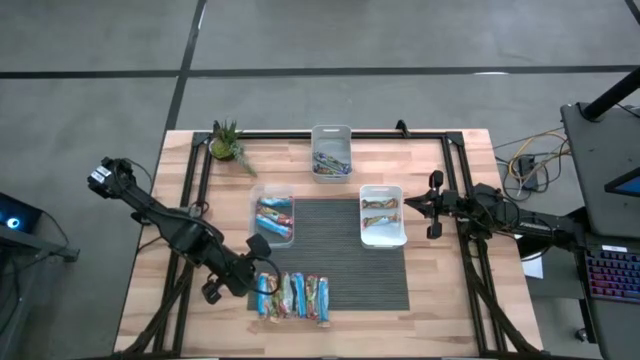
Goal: Pick and place Granola Bars by type
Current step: Put the yellow granola bar into the white bin
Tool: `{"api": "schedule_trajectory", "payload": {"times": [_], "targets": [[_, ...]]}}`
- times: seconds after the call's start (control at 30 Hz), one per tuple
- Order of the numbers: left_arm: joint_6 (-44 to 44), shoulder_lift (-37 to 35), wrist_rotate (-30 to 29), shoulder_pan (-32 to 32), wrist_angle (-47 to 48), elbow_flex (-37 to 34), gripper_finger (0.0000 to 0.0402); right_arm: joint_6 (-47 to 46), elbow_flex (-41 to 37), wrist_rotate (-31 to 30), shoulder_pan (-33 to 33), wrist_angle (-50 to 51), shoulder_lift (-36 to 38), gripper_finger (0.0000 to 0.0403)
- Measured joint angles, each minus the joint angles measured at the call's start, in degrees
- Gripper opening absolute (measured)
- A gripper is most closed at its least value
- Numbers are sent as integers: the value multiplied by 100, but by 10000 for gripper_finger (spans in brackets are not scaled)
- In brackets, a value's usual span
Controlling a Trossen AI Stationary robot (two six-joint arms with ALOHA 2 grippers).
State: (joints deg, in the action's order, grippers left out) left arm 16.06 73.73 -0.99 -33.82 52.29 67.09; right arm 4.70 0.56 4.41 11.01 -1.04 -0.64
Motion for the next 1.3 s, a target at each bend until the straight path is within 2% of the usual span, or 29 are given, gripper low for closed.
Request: {"api": "schedule_trajectory", "payload": {"times": [1.3], "targets": [[35,-2,26,-51,319,-4,0,1,0,1,-1,0,0,9]]}}
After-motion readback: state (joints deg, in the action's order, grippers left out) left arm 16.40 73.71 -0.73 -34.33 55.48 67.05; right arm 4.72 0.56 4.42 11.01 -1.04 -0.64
